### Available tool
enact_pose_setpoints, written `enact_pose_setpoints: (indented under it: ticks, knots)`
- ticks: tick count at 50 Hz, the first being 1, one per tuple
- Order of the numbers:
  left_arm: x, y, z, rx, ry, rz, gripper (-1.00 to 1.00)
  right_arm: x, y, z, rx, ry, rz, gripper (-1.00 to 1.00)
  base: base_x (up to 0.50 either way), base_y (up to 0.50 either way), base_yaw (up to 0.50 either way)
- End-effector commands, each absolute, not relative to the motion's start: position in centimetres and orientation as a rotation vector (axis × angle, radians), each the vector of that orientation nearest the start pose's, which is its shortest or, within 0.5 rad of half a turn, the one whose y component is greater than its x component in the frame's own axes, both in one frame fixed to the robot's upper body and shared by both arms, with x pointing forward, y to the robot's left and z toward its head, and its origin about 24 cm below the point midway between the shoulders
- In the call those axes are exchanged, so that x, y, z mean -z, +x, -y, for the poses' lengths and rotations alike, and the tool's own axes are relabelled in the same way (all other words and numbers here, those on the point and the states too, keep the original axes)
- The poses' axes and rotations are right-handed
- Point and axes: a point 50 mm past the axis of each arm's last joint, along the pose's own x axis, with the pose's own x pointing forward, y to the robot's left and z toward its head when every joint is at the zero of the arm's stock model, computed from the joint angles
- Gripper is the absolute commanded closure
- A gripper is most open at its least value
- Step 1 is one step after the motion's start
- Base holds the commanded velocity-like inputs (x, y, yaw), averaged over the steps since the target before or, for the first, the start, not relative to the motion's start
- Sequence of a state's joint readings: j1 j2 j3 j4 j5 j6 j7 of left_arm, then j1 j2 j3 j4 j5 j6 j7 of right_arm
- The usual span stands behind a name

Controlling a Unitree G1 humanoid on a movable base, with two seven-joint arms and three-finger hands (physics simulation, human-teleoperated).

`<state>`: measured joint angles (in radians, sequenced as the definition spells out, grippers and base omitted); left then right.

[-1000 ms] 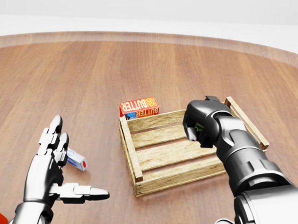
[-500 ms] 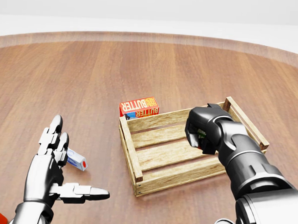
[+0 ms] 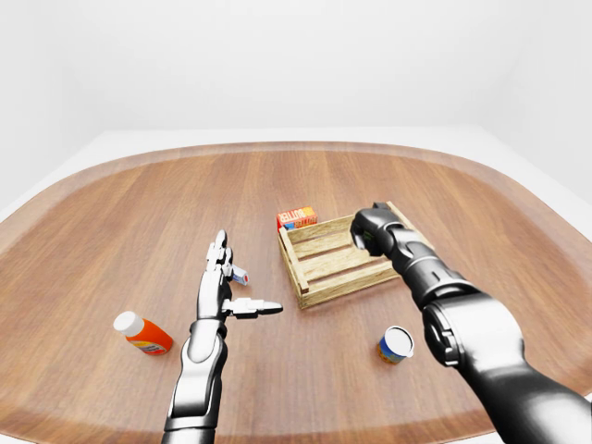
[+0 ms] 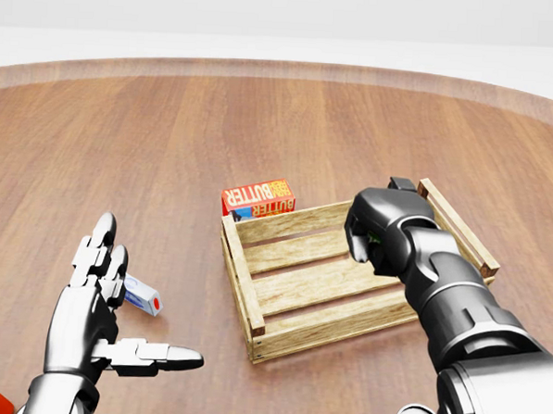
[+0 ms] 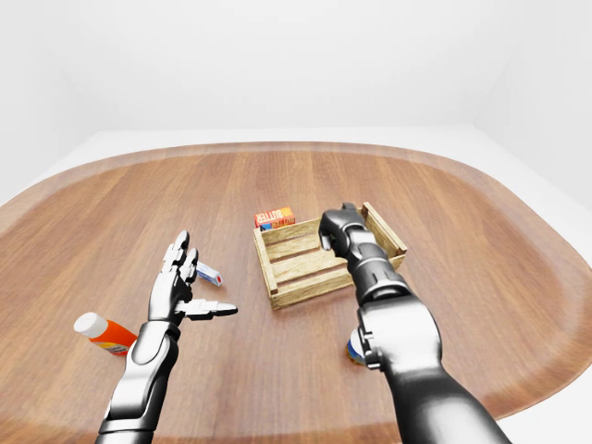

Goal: Pick up the tomato sauce, and put it in the wooden tray.

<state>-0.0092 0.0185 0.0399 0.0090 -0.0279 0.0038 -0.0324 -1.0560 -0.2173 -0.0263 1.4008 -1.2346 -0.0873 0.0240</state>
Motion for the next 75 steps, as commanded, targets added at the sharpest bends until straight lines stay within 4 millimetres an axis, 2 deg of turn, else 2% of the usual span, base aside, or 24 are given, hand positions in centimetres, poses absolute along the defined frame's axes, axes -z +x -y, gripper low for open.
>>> enact_pose_setpoints:
  ticks: [1, 11, 24, 60, 61, 62, 75]
  knots:
    - [-4.1, 25.5, -16.0, -0.005, -0.010, -0.003, -1.00, -8.0, 40.1, 15.9, -0.262, -1.431, -0.217, 1.00, 0.00, 0.00, 0.00]
    - [-4.1, 25.6, -16.0, -0.005, -0.010, -0.003, -1.00, -6.8, 39.6, 15.9, -0.321, -1.412, -0.277, 1.00, 0.00, 0.00, 0.00]
    - [-4.1, 25.6, -16.0, -0.004, -0.010, -0.002, -1.00, -6.3, 39.3, 15.9, -0.336, -1.416, -0.291, 1.00, 0.00, 0.00, 0.00]
    - [-4.2, 25.6, -16.0, -0.004, -0.012, -0.002, -1.00, -6.3, 39.3, 15.8, -0.326, -1.419, -0.279, 1.00, 0.00, 0.00, 0.00]
    - [-4.2, 25.6, -16.0, -0.004, -0.011, -0.002, -1.00, -6.7, 39.5, 15.7, -0.264, -1.447, -0.211, 0.51, 0.00, 0.00, 0.00]
    - [-4.2, 25.6, -16.0, -0.004, -0.012, -0.002, -1.00, -6.5, 39.4, 15.8, -0.304, -1.418, -0.259, -1.00, 0.00, 0.00, 0.00]
    - [-4.1, 25.5, -16.0, -0.004, -0.011, -0.002, -1.00, -5.7, 39.0, 15.7, -0.331, -1.428, -0.280, -1.00, 0.00, 0.00, 0.00]
